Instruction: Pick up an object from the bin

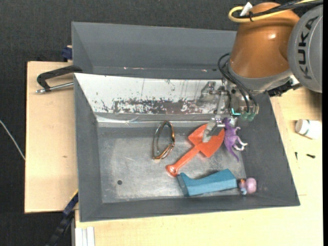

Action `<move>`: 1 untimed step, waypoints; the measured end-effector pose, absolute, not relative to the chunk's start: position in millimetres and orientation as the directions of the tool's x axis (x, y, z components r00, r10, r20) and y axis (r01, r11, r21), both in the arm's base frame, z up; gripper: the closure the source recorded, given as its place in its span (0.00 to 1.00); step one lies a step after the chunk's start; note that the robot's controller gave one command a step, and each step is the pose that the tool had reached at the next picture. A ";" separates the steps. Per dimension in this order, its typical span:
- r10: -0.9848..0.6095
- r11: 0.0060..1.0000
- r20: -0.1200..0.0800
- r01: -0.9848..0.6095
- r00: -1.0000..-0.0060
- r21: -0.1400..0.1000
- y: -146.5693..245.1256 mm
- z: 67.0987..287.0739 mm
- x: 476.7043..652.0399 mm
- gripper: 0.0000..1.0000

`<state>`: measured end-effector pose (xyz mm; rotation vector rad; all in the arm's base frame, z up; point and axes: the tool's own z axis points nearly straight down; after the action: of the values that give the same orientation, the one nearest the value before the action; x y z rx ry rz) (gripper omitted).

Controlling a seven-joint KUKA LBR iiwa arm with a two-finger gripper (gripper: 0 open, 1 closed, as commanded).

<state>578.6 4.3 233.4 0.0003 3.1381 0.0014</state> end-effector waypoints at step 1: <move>-0.059 0.998 -0.004 -0.059 -0.998 0.002 -19.4 220.9 578.5 0.00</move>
Offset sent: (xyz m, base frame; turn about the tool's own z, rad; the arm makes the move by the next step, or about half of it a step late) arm -0.0015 -0.0854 -0.1011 -0.2549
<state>578.5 -19.4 220.9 -0.0932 3.1365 0.0036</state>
